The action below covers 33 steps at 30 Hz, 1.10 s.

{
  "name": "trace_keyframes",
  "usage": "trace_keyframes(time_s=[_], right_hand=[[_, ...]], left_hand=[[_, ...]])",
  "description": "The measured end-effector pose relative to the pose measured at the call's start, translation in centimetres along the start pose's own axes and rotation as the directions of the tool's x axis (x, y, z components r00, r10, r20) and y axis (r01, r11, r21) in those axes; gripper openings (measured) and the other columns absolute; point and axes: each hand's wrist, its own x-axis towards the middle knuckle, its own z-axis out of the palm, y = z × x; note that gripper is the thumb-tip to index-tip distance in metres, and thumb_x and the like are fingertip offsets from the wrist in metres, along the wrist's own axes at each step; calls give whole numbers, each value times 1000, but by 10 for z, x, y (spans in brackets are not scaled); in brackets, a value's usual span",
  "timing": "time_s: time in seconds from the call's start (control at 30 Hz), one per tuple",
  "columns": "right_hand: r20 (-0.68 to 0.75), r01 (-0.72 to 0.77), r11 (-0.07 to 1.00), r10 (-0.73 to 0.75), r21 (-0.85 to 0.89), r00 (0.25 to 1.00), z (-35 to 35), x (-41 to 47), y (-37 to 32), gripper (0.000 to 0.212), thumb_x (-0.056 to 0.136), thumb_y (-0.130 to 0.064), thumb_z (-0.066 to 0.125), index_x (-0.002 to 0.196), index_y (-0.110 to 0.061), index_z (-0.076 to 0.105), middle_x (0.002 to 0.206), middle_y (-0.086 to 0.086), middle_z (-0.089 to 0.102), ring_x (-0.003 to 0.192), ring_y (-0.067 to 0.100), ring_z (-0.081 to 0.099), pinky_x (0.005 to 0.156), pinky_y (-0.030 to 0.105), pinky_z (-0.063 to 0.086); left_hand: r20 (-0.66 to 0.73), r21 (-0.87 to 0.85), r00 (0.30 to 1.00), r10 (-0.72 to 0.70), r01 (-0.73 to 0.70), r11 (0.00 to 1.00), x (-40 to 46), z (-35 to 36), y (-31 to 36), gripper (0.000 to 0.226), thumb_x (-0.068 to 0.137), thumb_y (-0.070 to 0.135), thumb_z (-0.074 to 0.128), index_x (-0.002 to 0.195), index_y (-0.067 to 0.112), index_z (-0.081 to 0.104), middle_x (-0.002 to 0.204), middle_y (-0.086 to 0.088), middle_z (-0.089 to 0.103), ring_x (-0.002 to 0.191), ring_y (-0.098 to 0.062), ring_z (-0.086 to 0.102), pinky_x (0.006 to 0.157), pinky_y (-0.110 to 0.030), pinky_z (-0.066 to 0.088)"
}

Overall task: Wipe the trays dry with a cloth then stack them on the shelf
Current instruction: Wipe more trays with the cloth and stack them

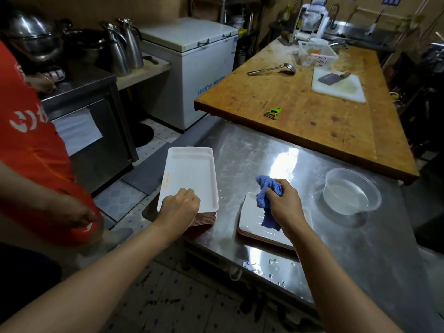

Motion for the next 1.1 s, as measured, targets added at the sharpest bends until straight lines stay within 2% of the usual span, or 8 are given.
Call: trace_keyframes(time_s=[0.23, 0.37, 0.57, 0.67, 0.77, 0.9, 1.0, 1.1], right_hand=[[8, -37, 999, 37, -15, 999, 6, 5, 7, 12, 94, -18, 48, 104, -22, 52, 82, 3, 62, 52, 14, 61, 51, 35, 55], [10, -67, 998, 67, -13, 998, 7, 5, 14, 13, 93, -18, 48, 105, -21, 53, 80, 1, 61, 40, 8, 58, 36, 23, 46], [-9, -102, 995, 102, 1, 995, -3, 6, 23, 11, 93, -18, 49, 101, -23, 52, 80, -2, 60, 42, 2, 58, 32, 16, 41], [-33, -120, 993, 120, -8, 992, -14, 7, 29, 14, 91, -19, 49, 103, -21, 55, 81, 1, 62, 49, 11, 61, 38, 24, 46], [-44, -166, 985, 168, 51, 985, -27, 8, 36, 16, 85, -13, 47, 92, -25, 56, 77, 12, 61, 43, 26, 53, 36, 28, 41], [-139, -134, 991, 131, -10, 982, -41, 14, 50, 29, 86, -4, 40, 79, -27, 55, 83, 14, 58, 51, 25, 52, 34, 27, 40], [-185, -94, 977, 58, -193, 981, -45, 20, 74, 27, 86, -2, 37, 99, -10, 61, 105, 16, 54, 83, 32, 59, 62, 38, 54], [-130, -137, 897, 90, -419, 987, -44, 23, 100, 34, 87, -5, 42, 118, -6, 55, 120, 20, 48, 111, 37, 47, 94, 38, 38]], left_hand=[[23, -5, 999, 26, -26, 1000, 8, 10, -13, 57, 42, 59, 85, 64, 10, 66, 62, -4, 58, 54, -19, 56, 35, -22, 39], [120, 22, 991, -53, 51, 998, 9, 21, -12, 70, 77, 71, 49, 111, 10, 58, 102, -5, 58, 90, -21, 55, 55, -29, 42], [199, 2, 965, -168, 171, 985, 19, 23, -2, 72, 83, 72, 32, 120, 12, 48, 116, -5, 49, 105, -22, 45, 70, -32, 41], [109, -112, 984, -140, 152, 982, 29, 10, 15, 65, 83, 60, 53, 121, 7, 54, 121, -13, 53, 107, -30, 51, 75, -39, 43], [-81, -294, 997, -11, -14, 956, 40, 2, 44, 52, 72, 40, 77, 105, 2, 64, 103, -15, 62, 90, -33, 61, 58, -37, 50], [183, -499, 976, -119, 197, 844, 56, 15, 86, 47, 89, 39, 57, 127, 14, 45, 123, -5, 48, 112, -24, 49, 78, -37, 45], [326, -472, 934, -147, 295, 831, 65, 33, 106, 49, 90, 34, 55, 131, 16, 38, 130, -6, 43, 117, -27, 47, 86, -39, 42], [457, -420, 868, -193, 402, 814, 71, 49, 118, 51, 89, 30, 56, 133, 16, 36, 133, -7, 41, 119, -29, 48, 89, -41, 42]])
